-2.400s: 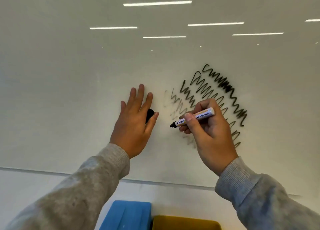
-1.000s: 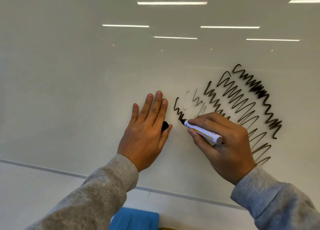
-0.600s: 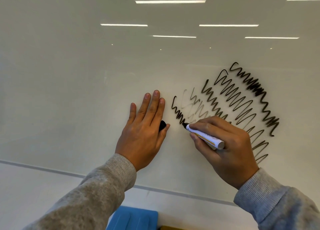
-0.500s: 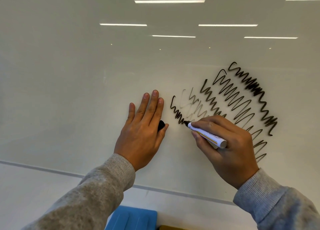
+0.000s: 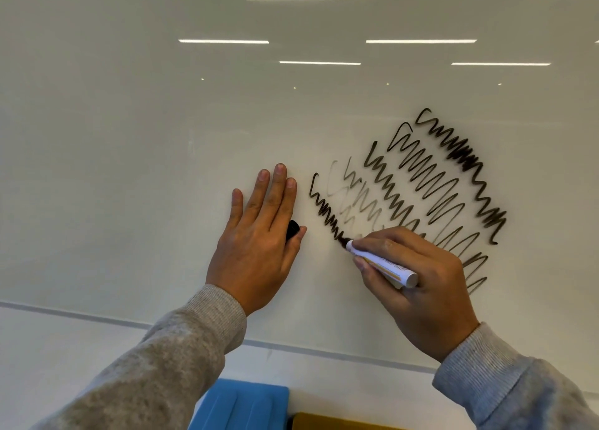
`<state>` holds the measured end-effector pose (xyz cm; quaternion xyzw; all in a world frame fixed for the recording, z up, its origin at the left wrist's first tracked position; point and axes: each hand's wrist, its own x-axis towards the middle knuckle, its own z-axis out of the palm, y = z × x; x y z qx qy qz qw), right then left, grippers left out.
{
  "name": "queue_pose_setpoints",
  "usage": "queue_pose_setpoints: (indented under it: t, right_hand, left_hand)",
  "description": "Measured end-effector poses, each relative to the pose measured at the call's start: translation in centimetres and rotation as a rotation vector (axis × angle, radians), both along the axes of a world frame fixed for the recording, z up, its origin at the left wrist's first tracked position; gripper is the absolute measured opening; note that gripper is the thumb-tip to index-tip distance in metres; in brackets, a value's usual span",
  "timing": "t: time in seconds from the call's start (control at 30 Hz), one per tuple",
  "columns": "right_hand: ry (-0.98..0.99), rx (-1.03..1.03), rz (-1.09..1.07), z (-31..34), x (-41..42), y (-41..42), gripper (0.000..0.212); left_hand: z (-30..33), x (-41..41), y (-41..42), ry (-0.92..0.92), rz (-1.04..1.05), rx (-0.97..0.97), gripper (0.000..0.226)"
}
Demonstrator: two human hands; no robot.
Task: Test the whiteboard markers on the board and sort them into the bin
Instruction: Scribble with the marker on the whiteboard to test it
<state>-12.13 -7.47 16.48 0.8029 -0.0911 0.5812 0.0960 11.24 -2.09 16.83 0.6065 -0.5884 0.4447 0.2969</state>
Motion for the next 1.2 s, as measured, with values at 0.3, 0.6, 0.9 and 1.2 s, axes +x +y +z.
queue_pose_setpoints:
  t: [0.3, 0.6, 0.9, 1.2]
  right_hand:
    - [0.031, 0.011, 0.012, -1.3, -0.2, -0.1, 0.018]
    - [0.031, 0.02, -0.012, -2.2, -1.4, -0.1, 0.019]
    - [0.088, 0.045, -0.036, -3.2, -2.5, -0.3, 0.021]
    - [0.098, 0.095, -0.046, -3.9, -3.6, -0.1, 0.027]
  left_hand:
    - [0.0, 0.0, 0.2, 0.011, -0.01, 0.004, 0.066]
    - [-0.1, -0.1, 0.3, 0.016, -0.006, 0.008, 0.066]
    - [-0.2, -0.2, 0.2, 0.027, -0.004, 0.021, 0.066]
    - [-0.2, -0.5, 0.6, 0.057, -0.014, 0.043, 0.066]
